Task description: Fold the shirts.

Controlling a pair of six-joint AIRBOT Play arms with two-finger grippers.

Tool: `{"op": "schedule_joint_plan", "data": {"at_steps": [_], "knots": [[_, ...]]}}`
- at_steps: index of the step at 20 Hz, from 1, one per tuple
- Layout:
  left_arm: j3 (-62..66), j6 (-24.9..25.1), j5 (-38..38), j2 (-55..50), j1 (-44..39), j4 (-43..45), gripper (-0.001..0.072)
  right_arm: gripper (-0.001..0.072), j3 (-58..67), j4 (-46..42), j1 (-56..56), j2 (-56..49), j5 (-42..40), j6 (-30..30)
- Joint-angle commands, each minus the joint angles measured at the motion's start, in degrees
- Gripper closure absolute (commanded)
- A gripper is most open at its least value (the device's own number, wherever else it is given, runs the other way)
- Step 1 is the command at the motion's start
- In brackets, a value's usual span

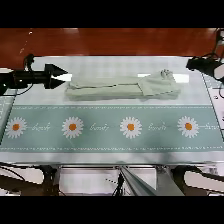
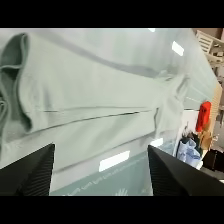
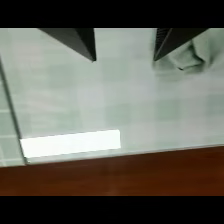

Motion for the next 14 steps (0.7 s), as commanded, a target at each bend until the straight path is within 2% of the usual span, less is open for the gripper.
{"op": "schedule_joint_plan", "data": {"at_steps": [1, 2, 3, 5, 7, 10, 14], "knots": [[2.05, -0.35, -2.45, 3.8, 0.2, -0.11, 0.0047, 0.0171, 0.28, -2.51, -8.48, -0.15, 13.94, 10.62], [2.03, -0.35, -2.47, 4.9, -0.22, -0.09, 0.0047, 0.0137, 0.28, 4.31, -10.93, -2.21, 18.14, 10.6], [2.03, -0.35, -2.54, 5.68, -0.59, -0.09, 0.0047, 0.0136, 0.28, 13.57, -13.29, -4.9, 22.58, 7.26], [2.03, -0.33, -2.84, 6.75, -1.33, -0.09, 0.0054, 0.0125, 0.28, 31.39, -15.82, -9.88, 28.35, -3.02], [2.03, -0.35, -3.17, 7.1, -2.14, -0.11, 0.0121, 0.0126, 0.28, 41.24, -15.58, -12.85, 29.14, -7.89], [2.03, -0.04, -3.04, 7.13, -3.78, -0.57, 0.0121, 0.0127, 0.28, 42.21, -12.31, -14.91, 26.49, -7.72], [2.03, 6.12, -3.04, 7.13, -6.05, -5.62, 0.012, 0.0127, 0.28, 43.17, -6.25, -18.58, 23.45, -4.72]]}}
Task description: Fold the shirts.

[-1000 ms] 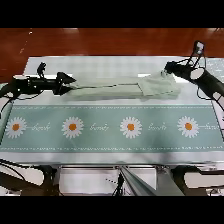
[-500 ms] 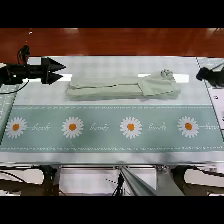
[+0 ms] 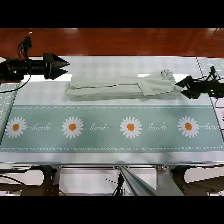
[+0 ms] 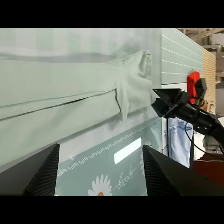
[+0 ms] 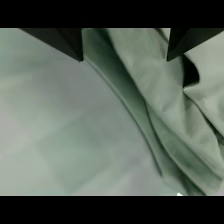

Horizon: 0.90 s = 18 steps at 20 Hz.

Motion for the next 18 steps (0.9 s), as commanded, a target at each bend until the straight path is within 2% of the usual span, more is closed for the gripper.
{"op": "schedule_joint_plan", "data": {"at_steps": [1, 2, 3, 4, 5, 6, 7, 9, 10, 11, 13, 14, 16, 18], "knots": [[0.04, 3.98, 0.11, 0.11, -1.79, -4.83, 0.012, 0.0127, 0.04, 4.63, 4.94, -3.69, -1.6, 0.83], [0.04, 4.13, 0.09, 0.11, -1.92, -5.97, 0.012, 0.0132, 0.04, 5.73, 6.43, -4.42, -2.03, 0.68], [0.04, 4.15, 0.09, 0.11, -1.97, -6.73, 0.012, 0.0179, 0.04, 6.84, 7.89, -4.63, -2.62, -0.52], [0.04, 4.13, 0.09, 0.11, -1.92, -6.95, 0.012, 0.028, 0.37, 7.67, 8.92, -4.37, -3.08, -2.69], [0.04, 4.11, 0.09, 0.11, -1.84, -6.97, 0.012, 0.0507, 1.16, 7.96, 9.49, -3.82, -2.6, -4.83], [0.04, 4.11, 0.09, 0.11, -1.81, -6.99, 0.0121, 0.0585, 2.03, 7.85, 9.88, -2.69, -1.6, -5.73], [0.04, 4.11, 0.11, 0.11, -1.84, -7.04, 0.0121, 0.0631, 2.84, 7.63, 9.77, -0.76, -0.59, -7.65], [0.04, 4.09, 0.11, 0.11, -2.14, -7.23, 0.0122, 0.0666, 4.2, 6.93, 9.77, 4.39, 1.38, -10.1], [0.04, 4.09, 0.13, 0.11, -2.64, -7.69, 0.0152, 0.0666, 4.83, 4.9, 9.77, 7.54, 2.21, -10.12], [0.04, 4.09, 0.13, 0.11, -3.32, -8.11, 0.0284, 0.0667, 5.18, 2.82, 9.86, 10.64, 2.78, -10.12], [0.02, 4.09, 0.13, 0.11, -5.79, -8.72, 0.0465, 0.0667, 5.27, 0.09, 9.88, 17.38, 5.49, -9.92], [0.02, 4.09, 0.28, 0.04, -7.45, -8.76, 0.0494, 0.0667, 5.27, -1.22, 9.88, 20.39, 7.15, -9.81], [0.02, 4.11, 1.03, -0.44, -11.89, -8.76, 0.0594, 0.0667, 5.27, -4.5, 9.88, 26.21, 11.3, -7.78], [0.02, 4.09, 3.52, -1.14, -17.25, -8.9, 0.0594, 0.0667, 5.27, -8.83, 9.9, 31.36, 16.26, -5.11]]}}
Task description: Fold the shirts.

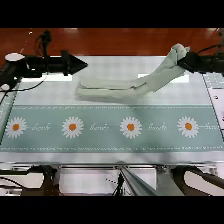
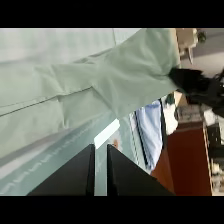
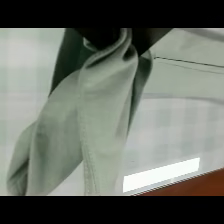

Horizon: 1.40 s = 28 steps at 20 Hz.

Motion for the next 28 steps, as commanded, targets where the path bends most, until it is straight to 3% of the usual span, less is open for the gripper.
{"op": "schedule_joint_plan", "data": {"at_steps": [1, 4, 6, 11, 15, 23, 28], "knots": [[0.02, 0.02, 4.24, -1.07, -9.07, -0.37, 0.0595, 0.0667, 0.15, -8.59, 0.35, 9.77, 8.79, 3.91], [0.02, 0.04, 9.62, -3.13, -18.73, -0.37, 0.0599, 0.0667, 0.15, -16.74, 4.09, 16.37, 11.78, 7.26], [0.02, 0.0, 11.32, -5.22, -23.87, -0.39, 0.0673, 0.0667, 0.15, -18.4, 7.41, 19.39, 12.7, 10.56], [0.02, -0.13, 13.05, -11.76, -32.28, -2.64, 0.0674, 0.0666, 0.15, -23.17, 15.96, 23.41, 15.32, 19.21], [0.02, 2.27, 12.59, -16.37, -35.93, -12.22, 0.0682, 0.0667, 0.15, -27.8, 23.28, 24.68, 18.8, 23.17], [0.02, -1.62, 12.2, -20.02, -44.24, -13.22, 0.0683, 0.0666, 0.15, -31.76, 28.2, 27.69, 15.13, 27.91], [0.07, 1.16, 14.34, -19.45, -42.69, -17.35, 0.0685, 0.0667, 0.15, -32.5, 28.2, 27.91, 15.61, 28.2]]}}
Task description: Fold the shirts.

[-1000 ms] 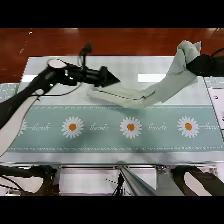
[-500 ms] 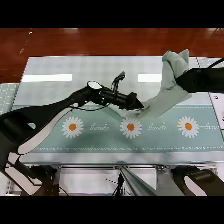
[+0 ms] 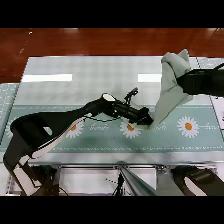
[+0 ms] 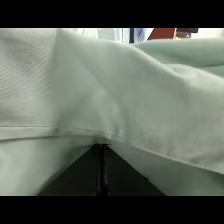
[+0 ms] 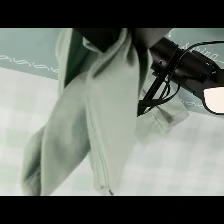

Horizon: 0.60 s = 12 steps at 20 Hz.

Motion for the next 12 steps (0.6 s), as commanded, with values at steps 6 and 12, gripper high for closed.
{"op": "schedule_joint_plan", "data": {"at_steps": [6, 12], "knots": [[0.0, 1.7, 2.8, 13.27, 18.4, 11.61, 0.0687, 0.0667, -0.02, -1.36, 0.26, -4.04, 0.07, -1.66], [0.0, 0.83, 1.9, 30.69, 38.03, 15.08, 0.0686, 0.0667, -0.02, -5.79, 9.53, -19.12, -3.74, -1.38]]}}
